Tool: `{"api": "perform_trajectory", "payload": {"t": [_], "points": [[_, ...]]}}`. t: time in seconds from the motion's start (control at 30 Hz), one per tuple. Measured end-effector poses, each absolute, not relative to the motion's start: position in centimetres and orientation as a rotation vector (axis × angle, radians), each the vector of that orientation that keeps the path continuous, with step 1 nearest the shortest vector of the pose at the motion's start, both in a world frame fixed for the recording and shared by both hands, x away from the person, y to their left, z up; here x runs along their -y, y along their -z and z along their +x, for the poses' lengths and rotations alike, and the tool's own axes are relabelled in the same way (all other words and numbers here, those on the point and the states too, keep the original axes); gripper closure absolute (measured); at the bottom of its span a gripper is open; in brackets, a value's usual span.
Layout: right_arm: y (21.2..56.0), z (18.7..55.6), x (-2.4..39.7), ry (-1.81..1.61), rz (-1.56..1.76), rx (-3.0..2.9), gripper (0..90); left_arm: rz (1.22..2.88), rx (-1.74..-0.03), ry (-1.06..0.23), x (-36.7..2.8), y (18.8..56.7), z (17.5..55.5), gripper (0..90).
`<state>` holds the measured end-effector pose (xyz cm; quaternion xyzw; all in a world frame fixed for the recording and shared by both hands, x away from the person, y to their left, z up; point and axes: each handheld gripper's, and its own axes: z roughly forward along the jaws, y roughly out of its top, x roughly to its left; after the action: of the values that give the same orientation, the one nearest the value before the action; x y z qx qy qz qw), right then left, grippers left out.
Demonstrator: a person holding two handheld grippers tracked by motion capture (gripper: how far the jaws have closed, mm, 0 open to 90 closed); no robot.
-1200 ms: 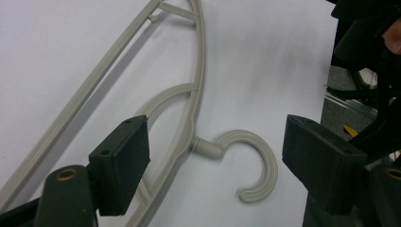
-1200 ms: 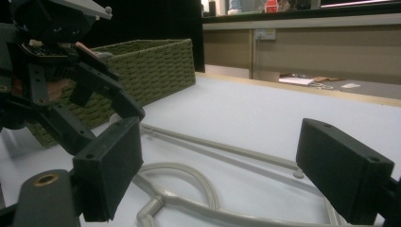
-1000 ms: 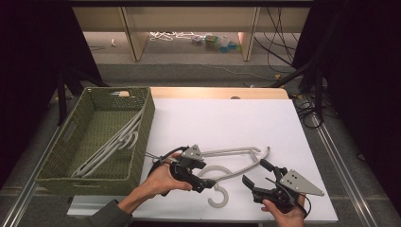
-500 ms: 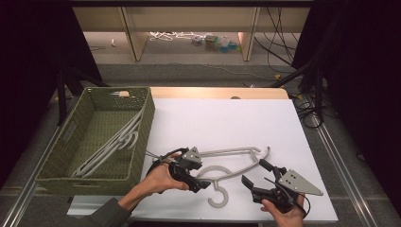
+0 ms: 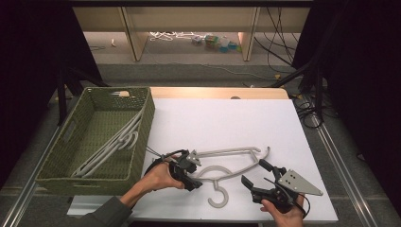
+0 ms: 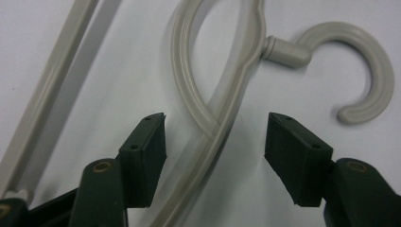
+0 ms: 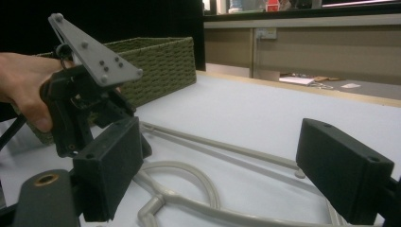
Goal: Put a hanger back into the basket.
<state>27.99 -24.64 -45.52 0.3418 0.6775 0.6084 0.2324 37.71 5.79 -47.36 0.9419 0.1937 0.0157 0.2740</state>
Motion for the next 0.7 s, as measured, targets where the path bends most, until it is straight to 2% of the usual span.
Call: {"api": "perform_trajectory", "payload": {"t": [0.13, 0.17, 0.23, 0.33, 0.6, 0.7], "points": [[45.49, 27.93, 24.65, -1.666, 0.948, -1.871, 15.9, 2.511, -0.526, -0.043, -5.74, 47.5, 37.57, 45.6], [45.42, 27.86, 24.72, -1.65, 0.955, -1.886, 15.9, 2.568, -0.459, -0.065, -6.02, 47.28, 37.9, 47.9], [45.52, 27.94, 24.57, -1.682, 0.948, -1.863, 15.9, 2.554, -0.458, -0.065, -5.97, 47.39, 37.7, 51.7], [45.52, 27.99, 24.61, -1.674, 0.938, -1.862, 15.9, 2.618, -0.37, -0.082, -5.85, 47.02, 37.57, 58.6], [45.37, 27.78, 24.58, -1.652, 0.95, -1.888, 15.9, 2.667, -0.367, -0.05, -5.34, 46.76, 37.81, 63.6], [45.33, 27.75, 24.6, -1.644, 0.951, -1.89, 15.9, 2.697, -0.322, -0.037, -5.35, 46.58, 38.03, 69.8]]}}
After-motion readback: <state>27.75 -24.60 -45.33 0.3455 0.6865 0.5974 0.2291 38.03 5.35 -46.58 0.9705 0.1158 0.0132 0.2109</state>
